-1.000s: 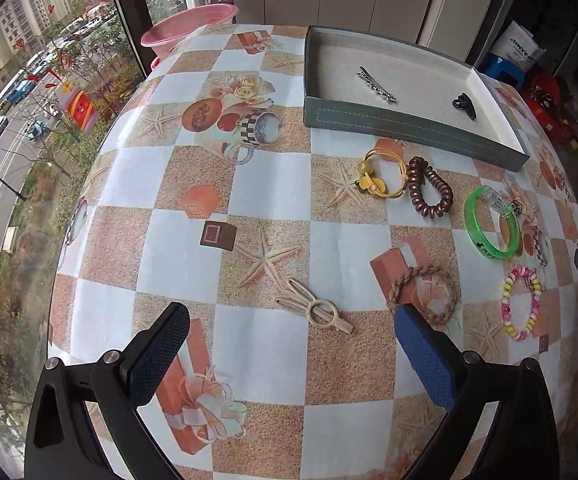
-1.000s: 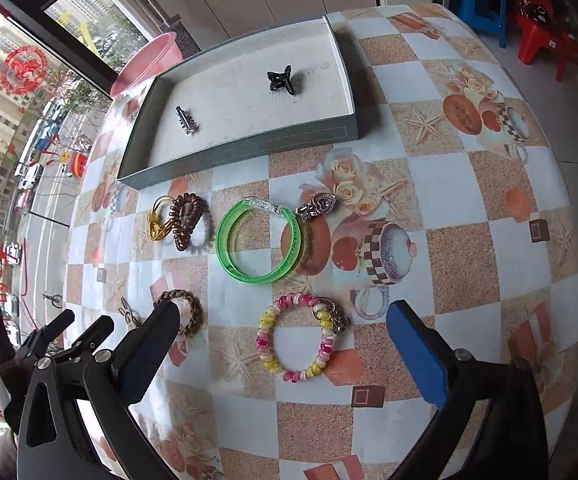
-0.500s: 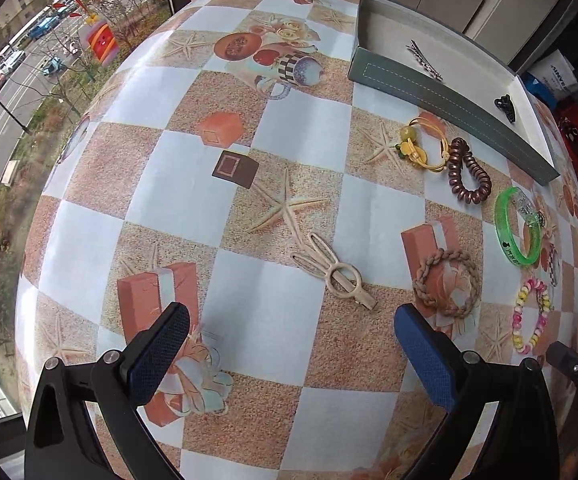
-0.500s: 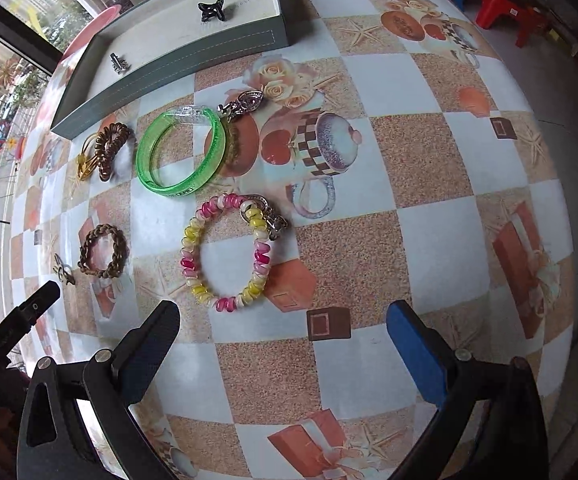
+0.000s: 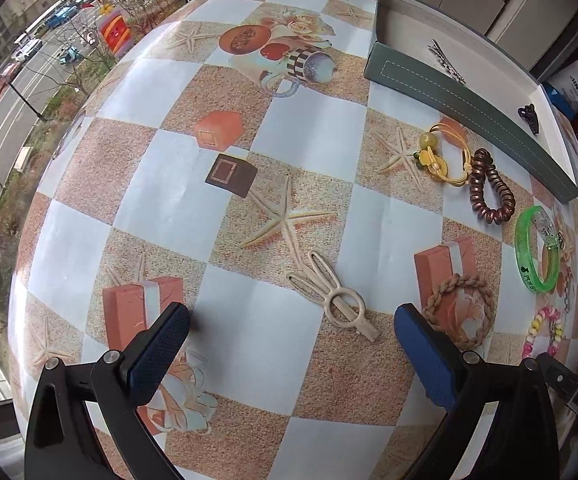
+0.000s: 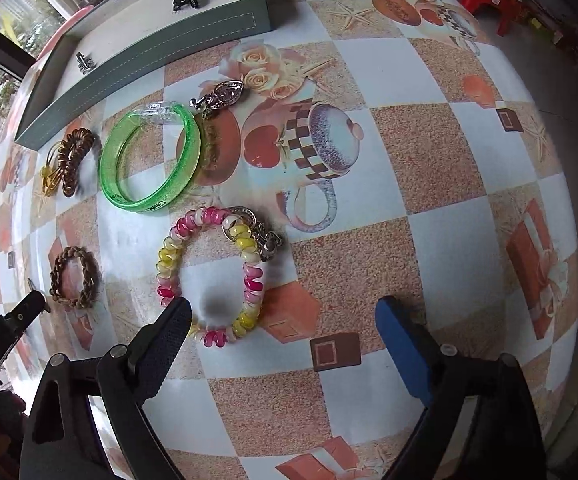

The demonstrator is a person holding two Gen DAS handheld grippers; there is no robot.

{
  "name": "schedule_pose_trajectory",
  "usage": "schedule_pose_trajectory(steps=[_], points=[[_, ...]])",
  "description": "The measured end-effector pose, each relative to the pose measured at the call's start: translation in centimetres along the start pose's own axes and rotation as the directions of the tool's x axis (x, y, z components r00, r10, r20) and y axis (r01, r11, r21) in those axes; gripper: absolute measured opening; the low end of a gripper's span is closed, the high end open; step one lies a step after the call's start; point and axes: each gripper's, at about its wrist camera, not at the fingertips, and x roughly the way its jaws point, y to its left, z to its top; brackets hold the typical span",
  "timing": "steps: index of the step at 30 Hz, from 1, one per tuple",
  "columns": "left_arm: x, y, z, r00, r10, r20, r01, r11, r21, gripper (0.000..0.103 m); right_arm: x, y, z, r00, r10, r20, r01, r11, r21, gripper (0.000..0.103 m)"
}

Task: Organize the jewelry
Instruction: 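Move both tools back over the remaining jewelry, then grasp the pink-yellow beaded bracelet with the right tool while the left tool grasps the cream bunny clip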

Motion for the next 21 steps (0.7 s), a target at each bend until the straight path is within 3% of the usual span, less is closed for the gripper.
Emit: schedule_pose_trajectory(steps=[6, 9, 10, 12, 14, 15, 17, 19, 21], points=[[0.2, -2.0, 0.1, 0.998, 0.053, 0.023, -0.054, 0.997, 0.055, 0.1, -0.3, 2.6, 0.4, 0.999, -0.044, 0.03, 0.046, 0.998, -0.047, 0.08], [-0.3, -2.6, 0.1, 0.998, 0.039, 0.039, -0.043, 0.995, 0.092, 0.087, -0.2, 4.4, 0.4, 0.997, -0.064, 0.041, 0.067, 0.995, -0.074, 0.075], [-0.4, -2.9, 0.1, 0.999, 0.03, 0.045, -0.035, 0.993, 0.109, 0.078, -0.3, 4.6, 0.2, 0.997, -0.064, 0.045, 0.067, 0.995, -0.079, 0.071], [-0.7, -3.9, 0.0, 0.998, 0.021, 0.054, -0.028, 0.988, 0.149, 0.067, -0.5, 5.1, -0.1, 0.996, -0.065, 0.056, 0.07, 0.994, -0.087, 0.06], [-0.9, -4.5, 0.0, 0.997, 0.027, 0.067, -0.038, 0.983, 0.179, 0.053, -0.9, 5.1, -0.4, 0.996, -0.062, 0.067, 0.068, 0.993, -0.092, 0.04], [-1.0, -4.6, -0.2, 0.997, 0.027, 0.072, -0.04, 0.981, 0.187, 0.05, -1.1, 5.1, -0.5, 0.996, -0.056, 0.068, 0.062, 0.994, -0.092, 0.036], [-1.1, -4.5, -0.3, 0.997, 0.017, 0.072, -0.031, 0.981, 0.192, 0.042, -1.4, 5.1, -0.8, 0.997, -0.04, 0.069, 0.046, 0.995, -0.09, 0.017], [-1.2, -4.6, -0.3, 0.997, 0.001, 0.073, -0.016, 0.979, 0.204, 0.032, -1.5, 4.7, -0.8, 0.997, -0.022, 0.068, 0.027, 0.997, -0.078, 0.01], [-1.3, -4.6, -0.4, 0.997, -0.016, 0.074, 0.0, 0.976, 0.22, 0.032, -1.6, 4.4, -1.0, 0.998, 0.007, 0.069, -0.003, 0.998, -0.06, 0.01]])
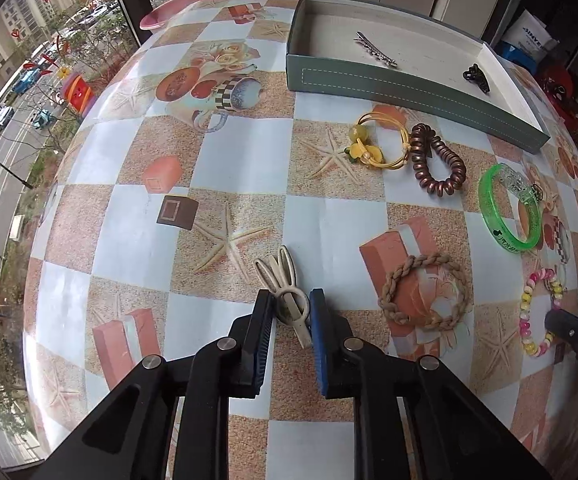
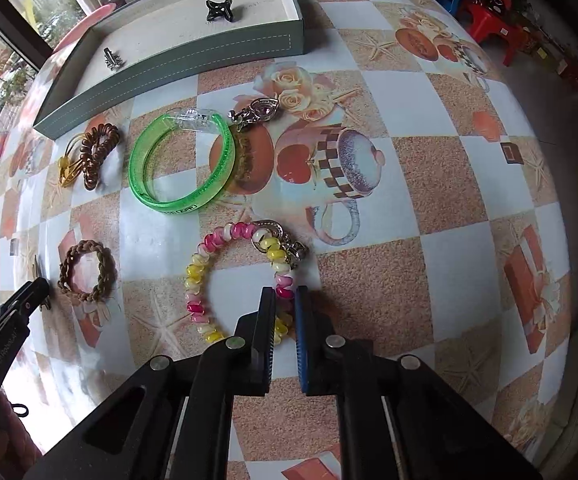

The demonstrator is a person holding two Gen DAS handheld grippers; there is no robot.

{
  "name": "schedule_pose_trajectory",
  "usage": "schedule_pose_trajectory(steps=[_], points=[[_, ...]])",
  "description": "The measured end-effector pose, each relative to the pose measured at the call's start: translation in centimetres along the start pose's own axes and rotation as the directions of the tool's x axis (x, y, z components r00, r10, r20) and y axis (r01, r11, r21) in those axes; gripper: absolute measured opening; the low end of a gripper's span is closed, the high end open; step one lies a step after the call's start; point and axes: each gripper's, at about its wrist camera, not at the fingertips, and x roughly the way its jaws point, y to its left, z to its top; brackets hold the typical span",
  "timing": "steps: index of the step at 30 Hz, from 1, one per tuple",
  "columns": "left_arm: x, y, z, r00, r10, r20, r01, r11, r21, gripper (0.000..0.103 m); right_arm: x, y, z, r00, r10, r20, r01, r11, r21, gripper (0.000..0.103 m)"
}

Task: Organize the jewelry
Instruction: 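Grasp the pink-yellow beaded bracelet with the right tool while the left tool grasps the cream bunny clip, then carry the bracelet and bunny clip into the tray and release both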

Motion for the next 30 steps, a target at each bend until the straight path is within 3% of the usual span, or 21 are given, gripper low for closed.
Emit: schedule_pose_trajectory(steps=[4, 15, 30], points=[[-0.9, 0.3, -0.7, 0.999, -0.047, 0.021, 0.047, 0.999, 0.003, 0.032, -0.6, -1.0, -0.4, 0.998, 0.06, 0.007, -0.06, 0.998, 0.03, 0.01], [-2.7, 1.5, -0.7, 0.994, -0.096, 0.055, 0.095, 0.995, 0.024, 0.032, -2.6, -2.3, -0.7, 0.982, 0.183, 0.037, -0.184, 0.983, 0.029, 0.01], [-5.8, 1.3, 1.7, 0.983, -0.148, 0.111, 0.146, 0.989, 0.024, 0.032, -6.2, -4.0, 3.1, 0.957, 0.273, 0.096, -0.275, 0.961, 0.014, 0.01]])
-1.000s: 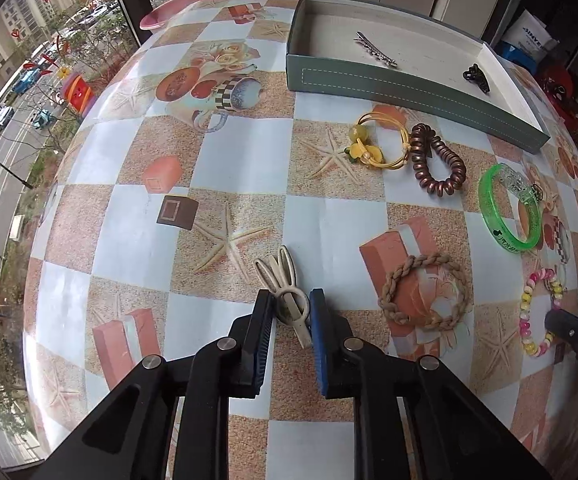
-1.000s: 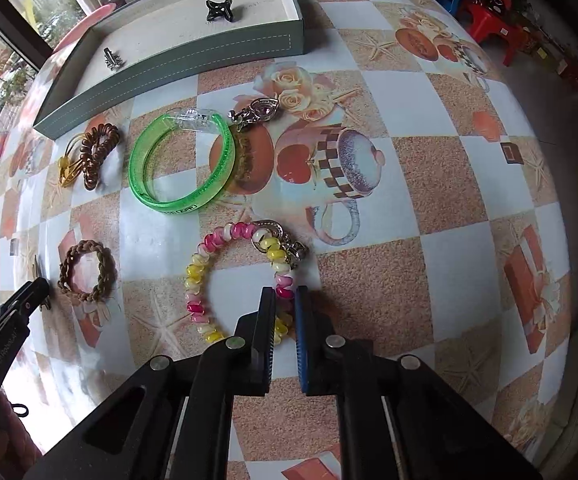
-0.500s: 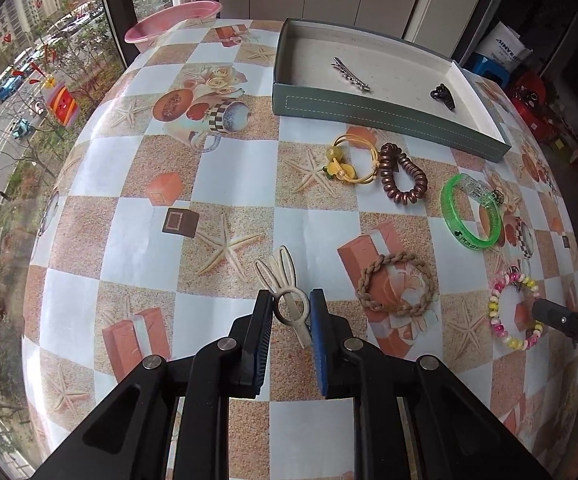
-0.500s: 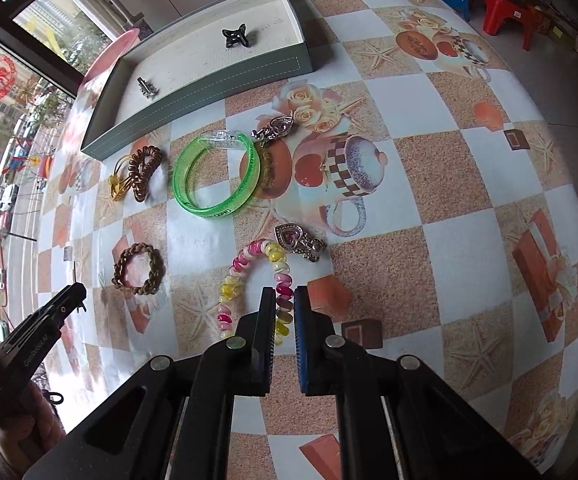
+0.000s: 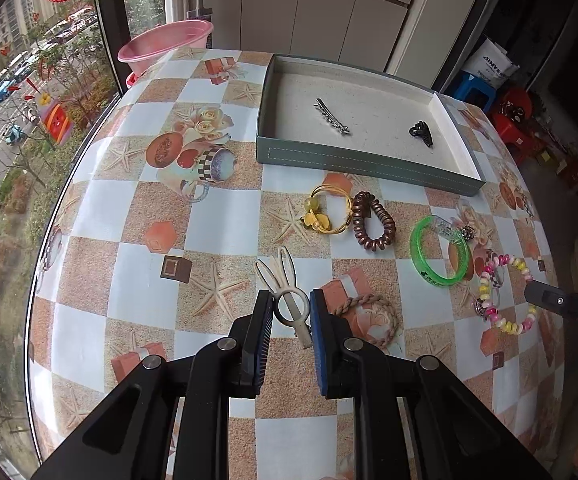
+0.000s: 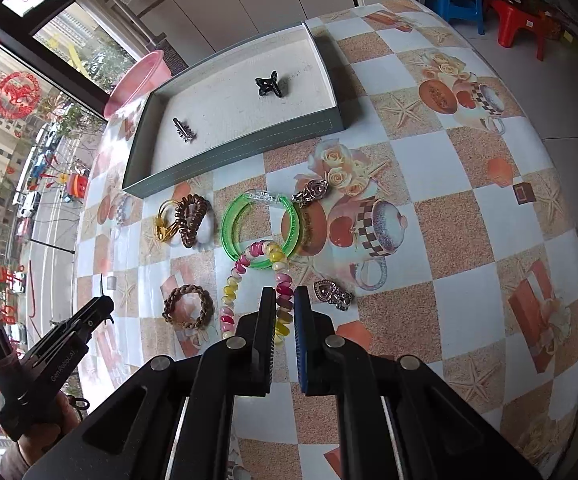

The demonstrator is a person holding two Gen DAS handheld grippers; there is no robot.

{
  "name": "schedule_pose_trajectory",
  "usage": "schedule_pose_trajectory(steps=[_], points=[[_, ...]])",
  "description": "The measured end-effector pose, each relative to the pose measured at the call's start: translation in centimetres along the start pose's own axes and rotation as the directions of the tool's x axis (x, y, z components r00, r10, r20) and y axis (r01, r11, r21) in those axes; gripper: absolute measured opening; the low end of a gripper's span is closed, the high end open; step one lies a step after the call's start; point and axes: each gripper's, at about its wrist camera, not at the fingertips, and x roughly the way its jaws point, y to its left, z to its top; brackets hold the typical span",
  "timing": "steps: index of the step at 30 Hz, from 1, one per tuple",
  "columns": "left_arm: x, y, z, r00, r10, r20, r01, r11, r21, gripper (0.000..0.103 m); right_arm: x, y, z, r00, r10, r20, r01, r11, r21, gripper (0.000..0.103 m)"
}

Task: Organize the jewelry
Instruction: 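Carry the bracelet and bunny clip into the tray and release both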

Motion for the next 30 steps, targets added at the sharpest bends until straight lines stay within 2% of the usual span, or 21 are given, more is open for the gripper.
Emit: schedule_pose_trajectory(steps=[7, 16, 22, 30], points=[[-1.0, -0.8, 3.0, 0.999, -0.03, 0.039, 0.03, 1.0, -0.002, 0.032, -0.8, 0.8, 3.4, 0.999, 0.044, 0.028, -0.044, 0.999, -0.013, 0.01], [-0.7, -2.2, 9.1, 0.993, -0.045, 0.109, 0.043, 0.999, 0.018, 0.032, -0.6, 1.6, 9.4, 0.994, 0.091, 0.061, -0.089, 0.995, -0.035, 0.01], [1.4, -2.8, 12.7, 0.99, -0.031, 0.136, 0.03, 0.999, 0.014, 0.032, 1.2, 2.2, 13.6, 0.992, 0.106, 0.061, -0.103, 0.993, -0.055, 0.01], [6.4, -4.1, 15.3, 0.994, -0.007, 0.106, 0.003, 0.999, 0.033, 0.032, 6.4, 2.6, 17.0, 0.993, 0.119, 0.002, -0.118, 0.992, -0.052, 0.01]])
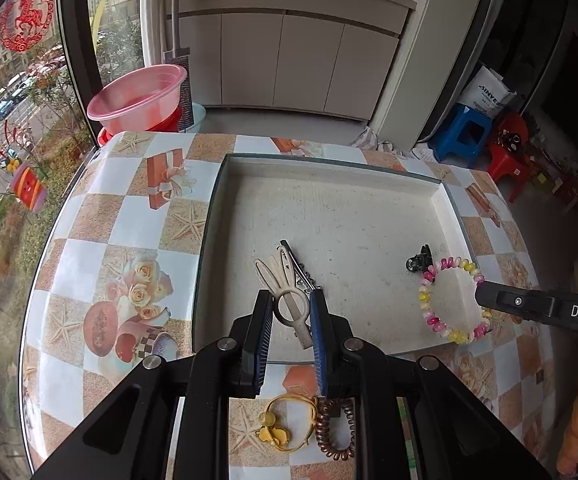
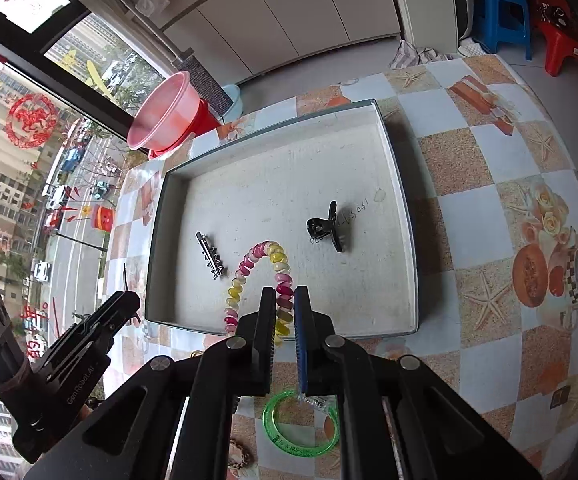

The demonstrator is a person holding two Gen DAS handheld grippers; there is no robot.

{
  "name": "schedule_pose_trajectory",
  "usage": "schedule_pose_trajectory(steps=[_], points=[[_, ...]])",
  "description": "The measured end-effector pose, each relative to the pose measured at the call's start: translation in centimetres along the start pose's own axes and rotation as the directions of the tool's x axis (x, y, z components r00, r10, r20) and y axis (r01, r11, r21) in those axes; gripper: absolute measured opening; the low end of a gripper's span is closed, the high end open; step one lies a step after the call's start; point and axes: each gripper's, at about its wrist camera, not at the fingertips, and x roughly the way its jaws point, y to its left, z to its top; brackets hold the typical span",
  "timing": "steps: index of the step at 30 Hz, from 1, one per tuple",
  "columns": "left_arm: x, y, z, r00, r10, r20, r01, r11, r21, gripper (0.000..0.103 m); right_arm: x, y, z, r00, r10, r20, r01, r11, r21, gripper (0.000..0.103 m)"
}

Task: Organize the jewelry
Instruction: 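Carry the bracelet and bunny clip into the tray and release both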

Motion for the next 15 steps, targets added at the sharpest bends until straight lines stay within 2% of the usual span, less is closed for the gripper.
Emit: schedule_pose_trajectory(steps=[8, 15], points=[[4.7, -0.7, 0.2, 0.997, 0.045, -0.063, -0.043, 0.999, 0.033, 0.032, 5.4, -1.0, 0.6, 0.997, 0.001, -0.079, 0.001, 1.0, 0.014, 0.009], [7.1, -0.9, 0.2, 0.992, 0.08, -0.097, -0.075, 0.996, 0.05, 0.032, 7.3, -2.4, 1.5, 0.994, -0.06, -0.088, 0.06, 0.998, 0.0, 0.009]])
